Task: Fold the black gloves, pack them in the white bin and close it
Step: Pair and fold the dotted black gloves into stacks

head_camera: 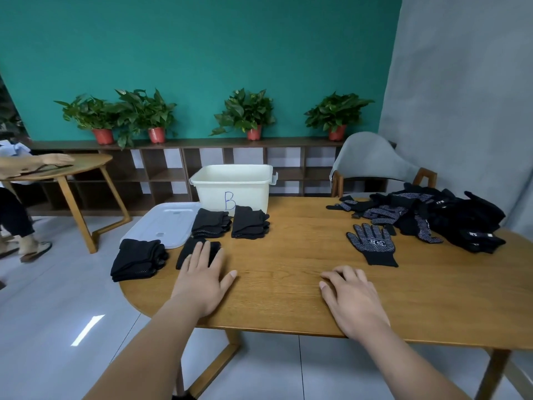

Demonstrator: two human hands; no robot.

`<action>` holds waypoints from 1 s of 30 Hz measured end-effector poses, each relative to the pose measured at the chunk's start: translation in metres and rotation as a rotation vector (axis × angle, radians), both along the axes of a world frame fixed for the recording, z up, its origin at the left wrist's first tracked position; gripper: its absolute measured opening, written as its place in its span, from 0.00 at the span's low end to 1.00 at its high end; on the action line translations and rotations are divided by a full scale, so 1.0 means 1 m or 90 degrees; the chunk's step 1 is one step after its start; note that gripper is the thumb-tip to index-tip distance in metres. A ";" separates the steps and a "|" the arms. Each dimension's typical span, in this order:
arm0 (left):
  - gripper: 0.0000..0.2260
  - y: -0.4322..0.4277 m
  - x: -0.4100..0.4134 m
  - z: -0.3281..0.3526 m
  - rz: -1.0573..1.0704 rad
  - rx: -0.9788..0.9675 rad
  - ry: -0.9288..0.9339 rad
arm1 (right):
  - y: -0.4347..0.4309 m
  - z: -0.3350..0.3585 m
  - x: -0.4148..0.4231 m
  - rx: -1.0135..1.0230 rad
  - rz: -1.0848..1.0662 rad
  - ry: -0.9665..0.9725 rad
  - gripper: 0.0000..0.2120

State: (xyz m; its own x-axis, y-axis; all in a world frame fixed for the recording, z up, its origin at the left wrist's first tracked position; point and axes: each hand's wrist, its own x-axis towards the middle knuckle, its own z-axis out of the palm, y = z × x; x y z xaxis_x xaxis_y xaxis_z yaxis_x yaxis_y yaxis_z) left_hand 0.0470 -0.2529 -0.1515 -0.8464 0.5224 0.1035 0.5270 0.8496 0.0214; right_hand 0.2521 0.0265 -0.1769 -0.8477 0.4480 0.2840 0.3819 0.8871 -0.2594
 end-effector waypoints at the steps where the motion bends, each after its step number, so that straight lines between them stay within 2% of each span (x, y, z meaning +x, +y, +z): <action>1: 0.37 0.010 0.005 0.000 -0.022 0.004 0.004 | 0.001 -0.001 0.000 -0.008 0.001 0.009 0.24; 9: 0.33 0.107 0.055 0.002 -0.189 0.065 -0.041 | 0.007 -0.003 -0.001 -0.134 -0.005 0.132 0.19; 15: 0.31 0.171 0.074 -0.003 -0.234 0.092 -0.077 | 0.018 0.001 -0.002 -0.286 -0.061 0.258 0.15; 18: 0.31 0.189 0.078 -0.011 -0.254 0.087 -0.079 | 0.024 0.003 0.000 -0.380 -0.090 0.322 0.14; 23: 0.30 0.194 0.082 -0.023 -0.295 0.060 -0.030 | 0.039 0.003 -0.004 -0.621 -0.175 0.491 0.14; 25: 0.29 0.195 0.082 -0.023 -0.304 0.057 -0.011 | 0.052 0.006 -0.003 -0.537 -0.200 0.458 0.14; 27: 0.29 0.196 0.084 -0.023 -0.310 0.054 -0.001 | 0.070 0.006 0.001 -0.298 -0.215 0.361 0.16; 28: 0.29 0.196 0.085 -0.022 -0.315 0.052 0.006 | 0.081 0.003 0.001 -0.188 -0.211 0.305 0.19; 30: 0.29 0.198 0.084 -0.022 -0.332 0.046 0.020 | 0.093 -0.001 0.000 -0.089 -0.202 0.141 0.24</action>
State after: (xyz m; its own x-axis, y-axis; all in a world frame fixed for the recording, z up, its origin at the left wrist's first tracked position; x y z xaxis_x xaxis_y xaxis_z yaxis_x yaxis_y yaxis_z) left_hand 0.1307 -0.0550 -0.1731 -0.4715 0.8642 0.1757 0.8809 0.4711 0.0470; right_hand 0.2517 0.1192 -0.1780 -0.5867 0.7241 0.3625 0.5515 0.6851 -0.4759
